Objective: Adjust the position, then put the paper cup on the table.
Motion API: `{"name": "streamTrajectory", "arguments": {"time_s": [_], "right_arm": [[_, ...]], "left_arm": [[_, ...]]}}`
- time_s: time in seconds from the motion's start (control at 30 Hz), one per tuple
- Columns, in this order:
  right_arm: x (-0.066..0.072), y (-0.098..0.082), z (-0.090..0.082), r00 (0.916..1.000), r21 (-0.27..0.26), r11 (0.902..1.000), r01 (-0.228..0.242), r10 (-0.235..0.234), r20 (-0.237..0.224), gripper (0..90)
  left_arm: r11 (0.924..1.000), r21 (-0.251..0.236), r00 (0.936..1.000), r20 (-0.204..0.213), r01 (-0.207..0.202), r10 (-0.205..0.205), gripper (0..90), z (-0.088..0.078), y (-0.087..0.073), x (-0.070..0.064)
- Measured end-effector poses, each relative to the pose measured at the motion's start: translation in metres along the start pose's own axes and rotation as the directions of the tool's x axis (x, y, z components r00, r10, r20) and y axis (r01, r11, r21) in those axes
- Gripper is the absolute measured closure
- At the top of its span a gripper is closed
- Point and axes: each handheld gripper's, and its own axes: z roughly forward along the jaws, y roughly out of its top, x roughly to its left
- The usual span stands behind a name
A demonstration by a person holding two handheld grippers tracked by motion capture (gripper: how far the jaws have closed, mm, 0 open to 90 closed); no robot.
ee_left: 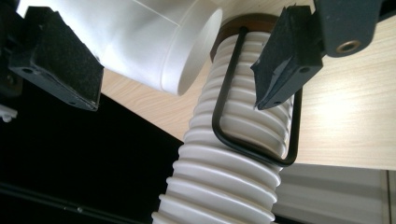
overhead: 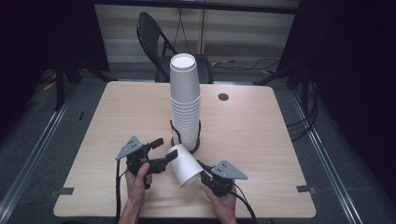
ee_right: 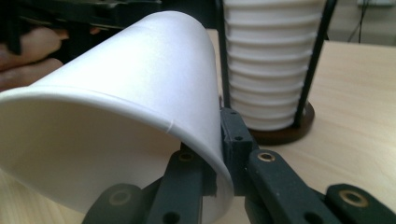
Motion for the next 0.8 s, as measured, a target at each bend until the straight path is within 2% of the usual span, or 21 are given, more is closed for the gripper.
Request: {"name": "streamTrajectory", "arguments": {"time_s": [0.07,0.13,0.2,0.27,0.33,0.43,0.53,0.6,0.63,0.7,0.73,0.8], "right_arm": [[-0.002,0.0,-0.001,1.0,0.017,0.9998,-0.003,0.003,-0.002,86.4],[-0.004,0.001,-0.002,1.0,0.034,0.9994,-0.003,0.003,-0.004,86.5],[-0.007,0.002,-0.003,0.9999,0.043,0.999,-0.011,0.011,-0.011,86.4],[-0.009,0.003,-0.005,0.9997,0.058,0.9983,-0.009,0.01,-0.024,86.5],[-0.012,0.003,-0.005,0.9992,0.073,0.9972,-0.018,0.02,-0.034,86.5],[-0.014,0.004,-0.007,0.9988,0.091,0.9957,-0.014,0.019,-0.044,86.5],[-0.017,0.005,-0.008,0.9981,0.11,0.9938,-0.016,0.022,-0.058,86.5],[-0.02,0.006,-0.008,0.9972,0.118,0.9928,-0.02,0.028,-0.069,86.5],[-0.021,0.006,-0.008,0.9971,0.123,0.9922,-0.023,0.032,-0.07,86.5],[-0.023,0.007,-0.009,0.9962,0.134,0.9906,-0.024,0.035,-0.08,86.5],[-0.023,0.008,-0.01,0.9958,0.143,0.9895,-0.019,0.031,-0.086,86.5],[-0.024,0.009,-0.012,0.994,0.157,0.9874,-0.015,0.032,-0.104,86.7]], "left_arm": [[0.9999,0.008,0.9999,-0.004,-0.012,0.012,15.7,-0.001,-0.001,-0.001],[0.9977,0.021,0.9979,-0.011,-0.064,0.064,15.7,-0.001,-0.002,-0.003],[0.9911,0.051,0.9921,-0.016,-0.123,0.124,15.6,0.0,-0.002,-0.007],[0.9799,0.082,0.9828,-0.016,-0.182,0.184,15.7,0.0,-0.001,-0.011],[0.9745,0.093,0.9778,-0.027,-0.205,0.208,15.7,0.0,-0.001,-0.013],[0.9676,0.097,0.9719,-0.009,-0.233,0.235,15.7,0.0,-0.001,-0.015],[0.9594,0.105,0.9651,0.024,-0.262,0.261,15.6,-0.001,-0.002,-0.016],[0.9565,0.118,0.9636,0.047,-0.267,0.263,15.6,-0.002,-0.004,-0.017],[0.9517,0.12,0.9592,0.042,-0.283,0.279,15.6,-0.003,-0.005,-0.017],[0.9478,0.133,0.9568,0.06,-0.29,0.284,15.6,-0.005,-0.007,-0.019],[0.9443,0.133,0.9533,0.064,-0.301,0.295,15.7,-0.006,-0.009,-0.02],[0.9327,0.15,0.9445,0.07,-0.328,0.321,15.6,-0.006,-0.011,-0.023]]}}
